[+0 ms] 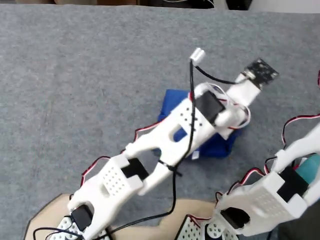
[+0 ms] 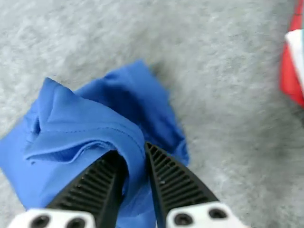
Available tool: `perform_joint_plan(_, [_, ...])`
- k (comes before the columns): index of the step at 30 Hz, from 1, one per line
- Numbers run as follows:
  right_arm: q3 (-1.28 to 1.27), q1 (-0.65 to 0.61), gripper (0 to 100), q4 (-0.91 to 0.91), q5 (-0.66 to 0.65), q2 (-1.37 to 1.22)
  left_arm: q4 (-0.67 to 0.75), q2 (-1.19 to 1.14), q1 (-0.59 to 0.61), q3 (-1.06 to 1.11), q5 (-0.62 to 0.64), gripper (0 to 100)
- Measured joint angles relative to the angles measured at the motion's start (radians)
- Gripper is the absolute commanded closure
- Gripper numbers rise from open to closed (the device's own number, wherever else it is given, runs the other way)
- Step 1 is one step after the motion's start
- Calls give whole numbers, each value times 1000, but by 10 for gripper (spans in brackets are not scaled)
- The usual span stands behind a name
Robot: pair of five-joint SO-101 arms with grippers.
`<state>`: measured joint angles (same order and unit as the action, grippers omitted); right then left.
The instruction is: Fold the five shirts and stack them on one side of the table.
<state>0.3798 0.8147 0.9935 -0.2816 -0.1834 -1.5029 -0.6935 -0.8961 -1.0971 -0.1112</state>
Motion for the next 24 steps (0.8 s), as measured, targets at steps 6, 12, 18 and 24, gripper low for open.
perform_joint_plan(6, [0, 3, 928, 0, 0, 0, 77, 0, -15, 11, 0, 982])
perform_joint_plan(12, [0, 3, 928, 0, 0, 0, 95, -52, -17, 11, 0, 974])
perform_joint_plan(18, [0, 3, 928, 0, 0, 0, 86, -55, -23, 11, 28, 743])
perform_joint_plan(24, [18, -14, 929, 35, -48, 0, 20, -6, 0, 11, 138, 777])
